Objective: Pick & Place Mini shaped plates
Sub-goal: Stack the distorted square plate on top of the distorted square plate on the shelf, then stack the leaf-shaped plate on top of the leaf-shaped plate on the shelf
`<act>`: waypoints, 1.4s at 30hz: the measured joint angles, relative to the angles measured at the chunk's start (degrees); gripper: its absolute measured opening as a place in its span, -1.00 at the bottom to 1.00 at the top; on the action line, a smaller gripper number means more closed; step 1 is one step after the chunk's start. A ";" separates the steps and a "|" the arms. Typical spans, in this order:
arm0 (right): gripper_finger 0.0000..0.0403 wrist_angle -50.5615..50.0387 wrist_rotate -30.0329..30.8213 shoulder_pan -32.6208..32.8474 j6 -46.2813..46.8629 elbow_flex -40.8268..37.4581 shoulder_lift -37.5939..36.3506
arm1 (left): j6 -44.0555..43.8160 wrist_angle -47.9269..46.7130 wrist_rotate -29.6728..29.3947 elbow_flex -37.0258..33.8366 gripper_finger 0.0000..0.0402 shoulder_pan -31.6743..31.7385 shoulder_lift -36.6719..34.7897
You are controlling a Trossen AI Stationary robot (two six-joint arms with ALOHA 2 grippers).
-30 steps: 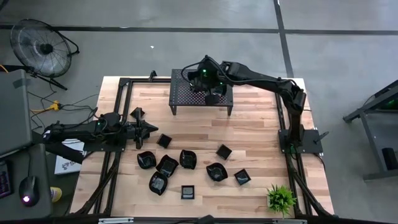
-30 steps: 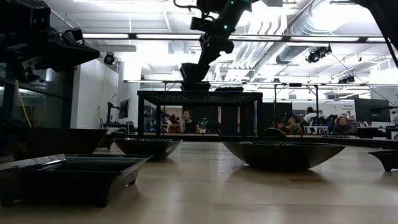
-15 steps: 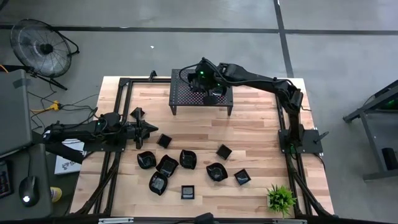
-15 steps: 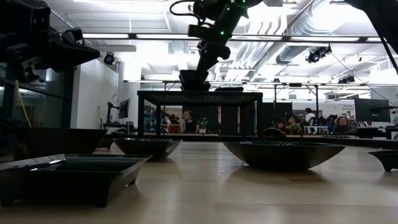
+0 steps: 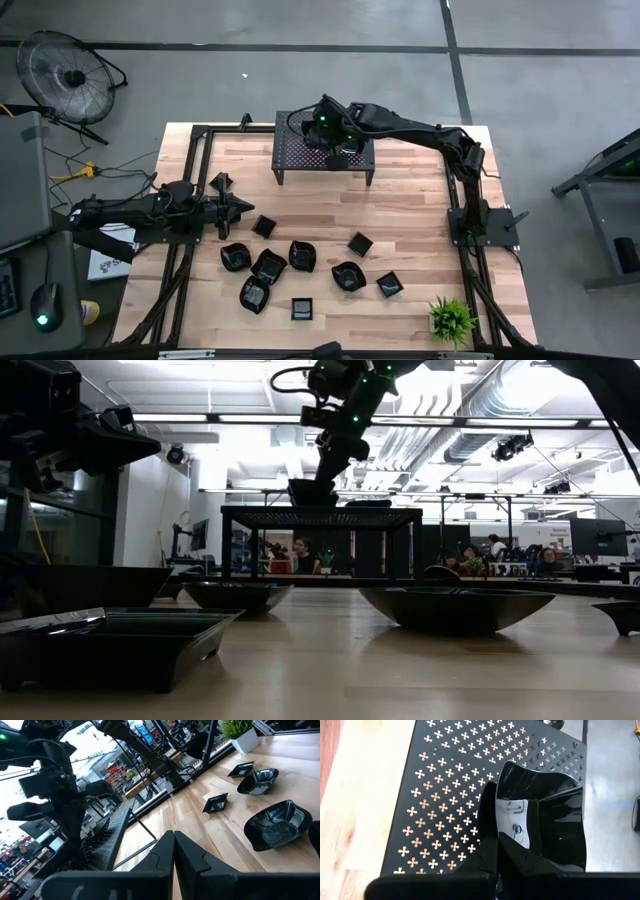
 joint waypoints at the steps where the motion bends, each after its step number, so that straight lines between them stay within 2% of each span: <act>1: -1.00 0.02 0.13 0.00 0.00 0.00 0.01 | 0.01 0.00 0.00 0.00 -0.99 0.02 0.00; 14: -0.98 -0.04 1.96 0.00 0.00 0.00 0.01 | -0.01 0.00 0.00 0.00 -0.99 0.02 0.00; 28: -0.48 -0.07 3.23 0.23 0.05 0.00 -0.03 | 0.01 0.00 0.00 0.00 -0.99 0.01 0.01; 33: -0.41 -0.31 6.78 1.58 0.26 0.04 -1.67 | -0.01 0.00 0.00 0.00 -0.99 0.00 0.00; 38: -0.41 -0.85 6.84 3.41 2.38 0.11 -3.22 | -0.01 0.00 0.00 0.00 -0.99 0.02 0.00; 42: -0.41 -2.79 6.62 4.91 7.64 0.11 -4.63 | 0.02 0.00 0.02 0.00 -0.99 0.02 -0.01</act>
